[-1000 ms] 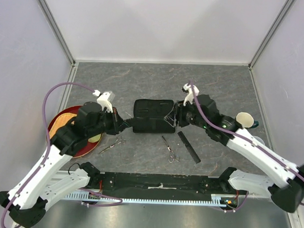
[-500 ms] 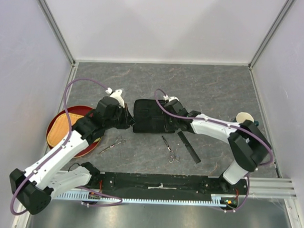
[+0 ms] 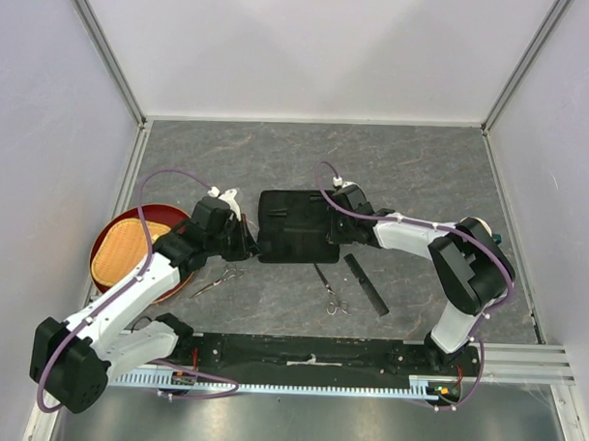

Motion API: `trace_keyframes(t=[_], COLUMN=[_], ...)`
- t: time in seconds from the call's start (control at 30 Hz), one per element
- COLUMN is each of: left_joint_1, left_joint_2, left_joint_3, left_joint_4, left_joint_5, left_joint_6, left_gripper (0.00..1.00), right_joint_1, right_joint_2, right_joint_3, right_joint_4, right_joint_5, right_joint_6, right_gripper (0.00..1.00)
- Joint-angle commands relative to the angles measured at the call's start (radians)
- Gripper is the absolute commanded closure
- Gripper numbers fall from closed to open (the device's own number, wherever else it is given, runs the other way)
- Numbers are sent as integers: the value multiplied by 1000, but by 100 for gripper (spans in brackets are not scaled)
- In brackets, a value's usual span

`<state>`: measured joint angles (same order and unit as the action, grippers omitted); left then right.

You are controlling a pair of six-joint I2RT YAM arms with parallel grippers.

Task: Sort the hair-cutting tools

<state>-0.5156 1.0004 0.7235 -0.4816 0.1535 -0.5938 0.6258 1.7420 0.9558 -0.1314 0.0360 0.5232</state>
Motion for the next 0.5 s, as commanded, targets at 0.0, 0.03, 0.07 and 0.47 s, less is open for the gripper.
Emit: trace_keyframes(t=[0.0, 0.03, 0.07, 0.47], left_joint_1=[26, 35, 40, 230], left_joint_2=[3, 3, 4, 104], left_joint_3=[-38, -42, -55, -153], left_joint_4=[101, 112, 116, 205], left_joint_5=[112, 118, 130, 385], left_joint_6=[-41, -44, -43, -52], left_gripper=[98, 98, 98, 98], right_joint_1=[-46, -46, -46, -46], right_joint_2=[68, 73, 76, 67], right_joint_3=[-17, -14, -8, -43], right_joint_4=[-8, -8, -7, 4], right_joint_5=[28, 25, 22, -30], right_joint_6=[-26, -26, -26, -5], right_gripper=[100, 100, 100, 100])
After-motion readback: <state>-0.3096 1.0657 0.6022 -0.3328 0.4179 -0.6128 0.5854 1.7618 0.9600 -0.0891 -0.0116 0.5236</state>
